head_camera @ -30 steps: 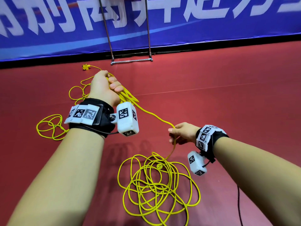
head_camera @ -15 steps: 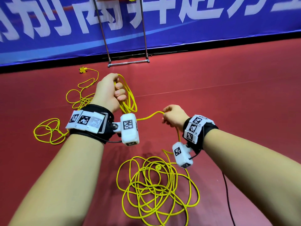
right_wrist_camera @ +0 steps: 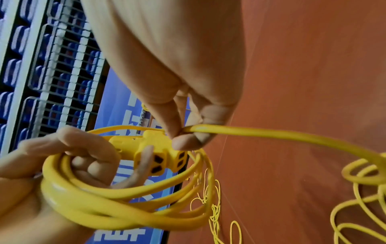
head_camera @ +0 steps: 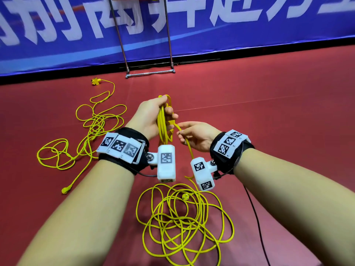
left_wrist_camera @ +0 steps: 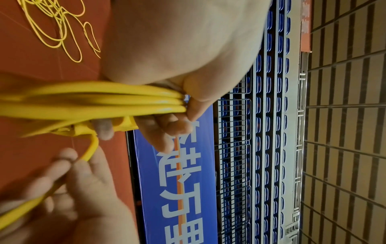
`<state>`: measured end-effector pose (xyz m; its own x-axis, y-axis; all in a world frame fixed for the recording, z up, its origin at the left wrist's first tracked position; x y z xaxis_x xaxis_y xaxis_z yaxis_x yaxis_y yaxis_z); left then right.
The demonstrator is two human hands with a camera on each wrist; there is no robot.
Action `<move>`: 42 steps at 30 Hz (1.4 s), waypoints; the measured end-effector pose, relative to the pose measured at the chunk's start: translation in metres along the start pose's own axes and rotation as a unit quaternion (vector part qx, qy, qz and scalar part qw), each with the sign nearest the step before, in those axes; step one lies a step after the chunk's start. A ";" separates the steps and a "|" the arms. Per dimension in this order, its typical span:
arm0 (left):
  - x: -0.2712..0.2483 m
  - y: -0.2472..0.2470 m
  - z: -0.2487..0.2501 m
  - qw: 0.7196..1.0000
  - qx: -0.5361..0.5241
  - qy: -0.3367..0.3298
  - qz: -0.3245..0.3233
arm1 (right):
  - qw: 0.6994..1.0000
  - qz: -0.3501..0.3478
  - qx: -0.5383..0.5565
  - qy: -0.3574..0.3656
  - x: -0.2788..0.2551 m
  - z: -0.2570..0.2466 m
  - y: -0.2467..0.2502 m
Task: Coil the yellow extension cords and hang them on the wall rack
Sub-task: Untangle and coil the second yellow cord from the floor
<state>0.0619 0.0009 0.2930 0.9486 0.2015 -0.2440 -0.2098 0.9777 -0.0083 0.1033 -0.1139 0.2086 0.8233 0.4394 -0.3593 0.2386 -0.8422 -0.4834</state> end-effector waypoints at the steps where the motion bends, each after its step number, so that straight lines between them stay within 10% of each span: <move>1: 0.001 -0.002 -0.002 1.000 0.008 0.002 -0.002 | 1.000 -0.012 0.014 -0.010 -0.001 0.000 -0.003; 21: 0.019 0.004 -0.039 0.993 -0.094 0.057 0.041 | 0.998 -0.039 -0.048 0.027 -0.005 -0.003 -0.016; 31: 0.029 0.048 -0.021 0.976 -0.170 -0.036 0.131 | 0.949 -0.142 -0.281 -0.019 -0.014 0.021 -0.002; 42: 0.027 0.060 -0.027 0.991 -0.080 0.040 0.095 | 0.971 -0.019 -0.205 0.123 -0.007 -0.019 0.002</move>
<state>0.0682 0.0635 0.2594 0.8676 0.3704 -0.3316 -0.4248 0.8989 -0.1074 0.1078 -0.1251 0.2257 0.8954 0.4281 -0.1222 0.4153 -0.9021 -0.1171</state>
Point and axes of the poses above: each hand's wrist, its own x-axis towards the middle knuckle, its own y-axis out of the back of the hand, z = x × y, the point moved 8 cm from there along x, towards the middle knuckle, and after that the axes turned 12 degrees about x, right-handed, at the moved point
